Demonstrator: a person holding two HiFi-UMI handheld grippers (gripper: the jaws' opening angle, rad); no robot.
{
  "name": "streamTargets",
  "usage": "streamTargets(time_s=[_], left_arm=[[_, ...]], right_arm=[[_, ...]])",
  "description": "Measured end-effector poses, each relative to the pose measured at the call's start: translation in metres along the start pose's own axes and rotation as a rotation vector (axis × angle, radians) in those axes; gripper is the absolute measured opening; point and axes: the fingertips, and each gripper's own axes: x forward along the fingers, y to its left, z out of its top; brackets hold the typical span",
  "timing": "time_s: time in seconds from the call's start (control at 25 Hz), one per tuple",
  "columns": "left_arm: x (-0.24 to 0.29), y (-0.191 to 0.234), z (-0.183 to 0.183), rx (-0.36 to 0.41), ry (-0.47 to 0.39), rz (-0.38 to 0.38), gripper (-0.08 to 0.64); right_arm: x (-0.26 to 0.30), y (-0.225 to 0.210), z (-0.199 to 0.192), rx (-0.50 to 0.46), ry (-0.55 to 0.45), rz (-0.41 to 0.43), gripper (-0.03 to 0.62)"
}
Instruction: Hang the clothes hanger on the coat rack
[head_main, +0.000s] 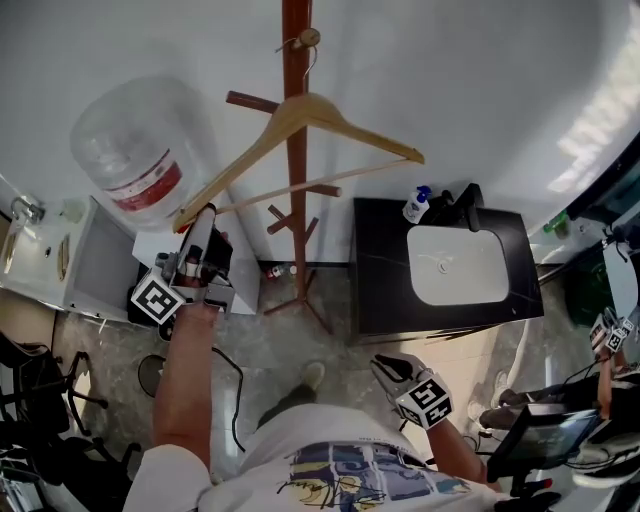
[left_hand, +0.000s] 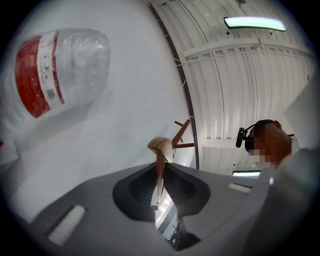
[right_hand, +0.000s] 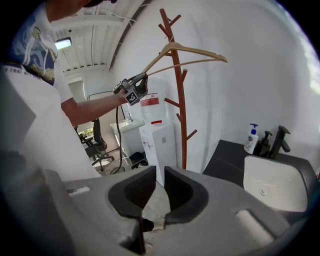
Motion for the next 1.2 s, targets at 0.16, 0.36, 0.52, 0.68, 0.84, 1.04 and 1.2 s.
streamTargets(time_s=[0.16, 0.36, 0.52, 0.68, 0.84, 1.04, 1.2], left_arm=[[0.004, 0.008, 0.000, 0.063, 0.022, 0.019, 0.038], [0.006, 0.015, 0.001, 0.067, 0.022, 0.049, 0.038], [0.007, 0.016, 0.002, 0.166, 0.045, 0.067, 0.041], [0.005, 0.020, 0.000, 0.218, 0.062, 0.123, 0.049], [-0.002, 0.018, -0.002, 0.239, 0.066, 0.166, 0.052], [-0.021, 0.017, -0.006, 0.265, 0.074, 0.241, 0.054], [-0.046, 0.008, -0.014, 0.304, 0.094, 0.315, 0.054]], right_arm=[[0.003, -0.001, 0.008, -0.002, -0.024, 0.008, 0.052], [0.002, -0.002, 0.008, 0.000, -0.027, 0.011, 0.052], [-0.002, -0.006, 0.007, 0.003, -0.035, 0.000, 0.052], [-0.008, -0.007, 0.004, 0.005, -0.039, -0.009, 0.052], [-0.017, -0.004, -0.002, 0.006, -0.045, -0.017, 0.052], [-0.029, 0.000, -0.009, 0.004, -0.054, -0.028, 0.052], [-0.040, 0.007, -0.016, 0.001, -0.064, -0.028, 0.052]])
